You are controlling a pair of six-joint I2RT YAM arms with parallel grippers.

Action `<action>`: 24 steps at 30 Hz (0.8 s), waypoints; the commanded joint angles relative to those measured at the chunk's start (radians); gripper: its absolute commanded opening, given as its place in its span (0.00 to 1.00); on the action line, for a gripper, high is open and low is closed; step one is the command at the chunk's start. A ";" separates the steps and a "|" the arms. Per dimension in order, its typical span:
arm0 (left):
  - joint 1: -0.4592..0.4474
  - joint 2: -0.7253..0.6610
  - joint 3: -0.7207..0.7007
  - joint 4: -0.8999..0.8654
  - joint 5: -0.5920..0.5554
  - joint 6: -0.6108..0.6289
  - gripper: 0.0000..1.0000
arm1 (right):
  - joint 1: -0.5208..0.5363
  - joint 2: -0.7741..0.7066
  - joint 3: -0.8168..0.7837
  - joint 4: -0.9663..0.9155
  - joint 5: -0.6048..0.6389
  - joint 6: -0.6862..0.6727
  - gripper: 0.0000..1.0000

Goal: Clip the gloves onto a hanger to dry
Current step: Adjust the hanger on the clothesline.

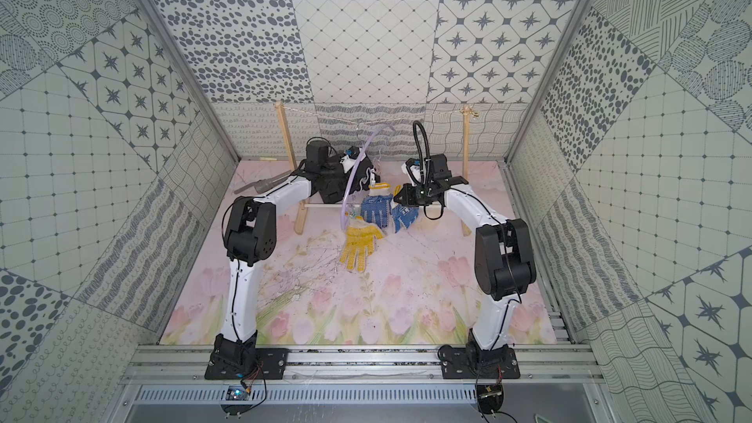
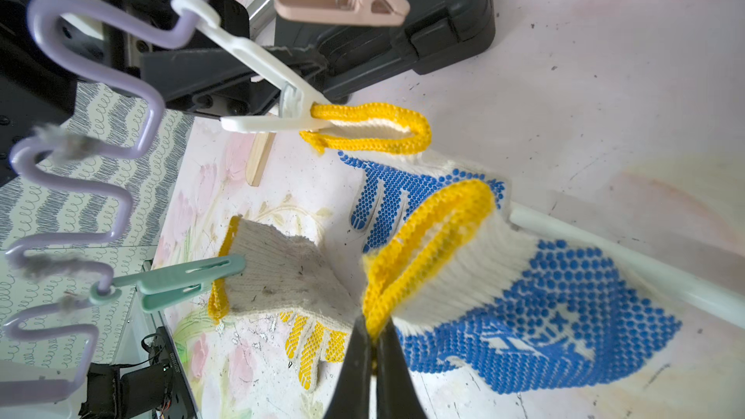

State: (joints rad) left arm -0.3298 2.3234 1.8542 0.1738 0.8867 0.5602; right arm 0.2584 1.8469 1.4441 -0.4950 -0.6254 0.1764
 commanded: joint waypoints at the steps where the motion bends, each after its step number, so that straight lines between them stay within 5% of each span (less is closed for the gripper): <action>1: -0.005 0.015 0.041 -0.009 0.152 0.054 0.76 | -0.002 0.009 -0.001 0.049 -0.023 0.000 0.00; 24: -0.043 0.053 0.159 -0.219 0.333 0.222 0.68 | -0.022 0.029 0.153 -0.151 0.072 -0.087 0.00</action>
State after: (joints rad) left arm -0.3523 2.3688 1.9930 0.0750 1.1324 0.6758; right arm 0.2401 1.8782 1.5524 -0.6117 -0.5877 0.1345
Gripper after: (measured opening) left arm 0.687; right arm 0.060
